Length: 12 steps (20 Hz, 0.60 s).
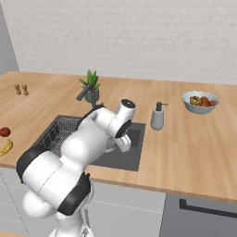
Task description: Put the colander in the sink, put the banana, kiwi, apple in the colander, and turn on the sink faucet and pour water over the colander.
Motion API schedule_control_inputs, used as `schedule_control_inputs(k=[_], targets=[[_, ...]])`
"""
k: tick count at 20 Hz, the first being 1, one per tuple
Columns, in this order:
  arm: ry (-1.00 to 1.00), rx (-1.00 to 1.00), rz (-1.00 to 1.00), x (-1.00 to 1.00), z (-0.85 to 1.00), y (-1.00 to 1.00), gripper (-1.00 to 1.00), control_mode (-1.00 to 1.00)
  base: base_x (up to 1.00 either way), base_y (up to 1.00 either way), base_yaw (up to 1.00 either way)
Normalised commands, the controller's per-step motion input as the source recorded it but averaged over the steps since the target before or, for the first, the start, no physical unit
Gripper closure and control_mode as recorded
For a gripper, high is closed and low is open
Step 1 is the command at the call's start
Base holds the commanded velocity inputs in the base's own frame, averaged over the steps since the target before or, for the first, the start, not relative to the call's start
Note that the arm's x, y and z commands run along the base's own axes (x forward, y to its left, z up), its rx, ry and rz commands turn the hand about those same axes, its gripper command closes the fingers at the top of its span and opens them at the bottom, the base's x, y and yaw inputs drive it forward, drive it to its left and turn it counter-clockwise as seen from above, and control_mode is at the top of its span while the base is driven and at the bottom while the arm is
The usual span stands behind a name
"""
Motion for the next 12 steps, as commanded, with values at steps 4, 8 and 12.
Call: schedule_control_inputs(k=[4,8,12], targets=[[0.0,-0.15,0.3,0.14,-0.3,0.47,1.0,-1.0,0.0,0.0,0.0],[0.0,-0.1,0.31,0.13,-0.35,0.36,1.0,-1.0,0.0,0.0,0.0],[-0.03,-0.07,0.31,0.16,-0.36,0.39,1.0,-1.0,0.0,0.0,0.0]])
